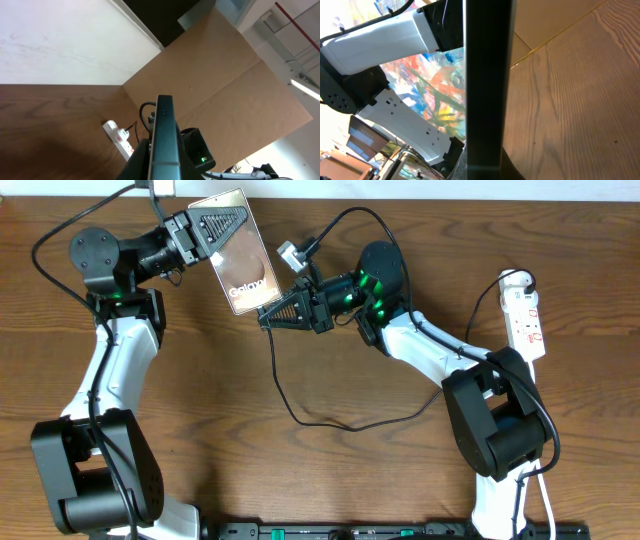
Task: Plug charger to phone and switch on socket
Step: 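Push the plug into the phone's port with the right gripper, then open the right gripper and withdraw it to the upper right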
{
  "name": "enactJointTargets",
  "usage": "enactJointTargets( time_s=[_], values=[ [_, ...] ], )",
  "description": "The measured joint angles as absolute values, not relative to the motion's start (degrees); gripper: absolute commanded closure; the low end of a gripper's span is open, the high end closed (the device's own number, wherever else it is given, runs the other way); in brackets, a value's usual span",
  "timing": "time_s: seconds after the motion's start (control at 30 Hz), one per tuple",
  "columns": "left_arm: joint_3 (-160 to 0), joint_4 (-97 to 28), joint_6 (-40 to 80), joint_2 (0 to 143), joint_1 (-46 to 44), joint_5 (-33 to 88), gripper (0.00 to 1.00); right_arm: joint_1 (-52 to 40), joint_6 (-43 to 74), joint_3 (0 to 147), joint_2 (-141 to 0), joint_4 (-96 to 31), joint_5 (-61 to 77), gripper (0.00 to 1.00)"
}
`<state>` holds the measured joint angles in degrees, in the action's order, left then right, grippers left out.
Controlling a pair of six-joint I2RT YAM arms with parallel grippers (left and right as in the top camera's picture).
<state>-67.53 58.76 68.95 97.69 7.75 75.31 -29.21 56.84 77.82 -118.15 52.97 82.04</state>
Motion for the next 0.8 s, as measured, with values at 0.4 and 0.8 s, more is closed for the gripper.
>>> enactJointTargets(
  time_s=[0.4, 0.8],
  values=[
    [-67.5, 58.5, 68.3, 97.7, 7.7, 77.8, 0.92, -29.0, 57.2, 77.8, -118.1, 53.1, 79.6, 0.62],
    [-67.5, 58.5, 67.0, 97.7, 6.7, 81.4, 0.92, -28.0, 57.1, 77.9, -118.1, 53.4, 77.4, 0.01]
  ],
)
